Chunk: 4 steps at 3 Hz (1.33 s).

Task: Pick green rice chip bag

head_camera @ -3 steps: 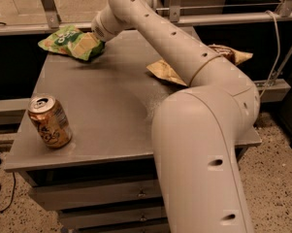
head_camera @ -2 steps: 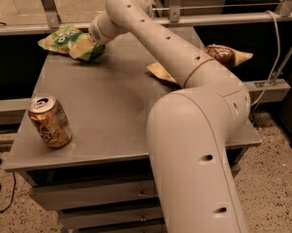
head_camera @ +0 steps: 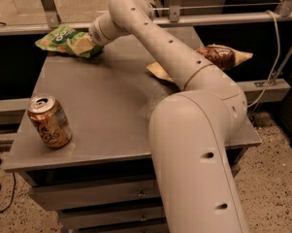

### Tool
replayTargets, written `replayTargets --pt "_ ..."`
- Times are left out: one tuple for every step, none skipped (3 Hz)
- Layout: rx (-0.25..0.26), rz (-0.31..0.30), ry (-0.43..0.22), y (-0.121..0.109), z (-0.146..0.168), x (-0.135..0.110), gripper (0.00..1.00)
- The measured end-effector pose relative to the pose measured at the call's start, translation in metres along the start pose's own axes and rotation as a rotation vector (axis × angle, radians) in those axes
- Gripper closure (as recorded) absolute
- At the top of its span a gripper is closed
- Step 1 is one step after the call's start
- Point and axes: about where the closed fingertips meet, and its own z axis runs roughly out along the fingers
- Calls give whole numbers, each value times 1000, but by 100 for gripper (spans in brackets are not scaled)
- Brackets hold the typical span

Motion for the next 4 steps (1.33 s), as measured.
replayTargets --pt "-16 -64 -49 6 -19 -18 83" --pt "-20 -196 -122 22 -66 -49 100" --pt "-21 -286 -145 36 -110 -56 100" --pt "-21 -286 -145 36 -110 -56 100"
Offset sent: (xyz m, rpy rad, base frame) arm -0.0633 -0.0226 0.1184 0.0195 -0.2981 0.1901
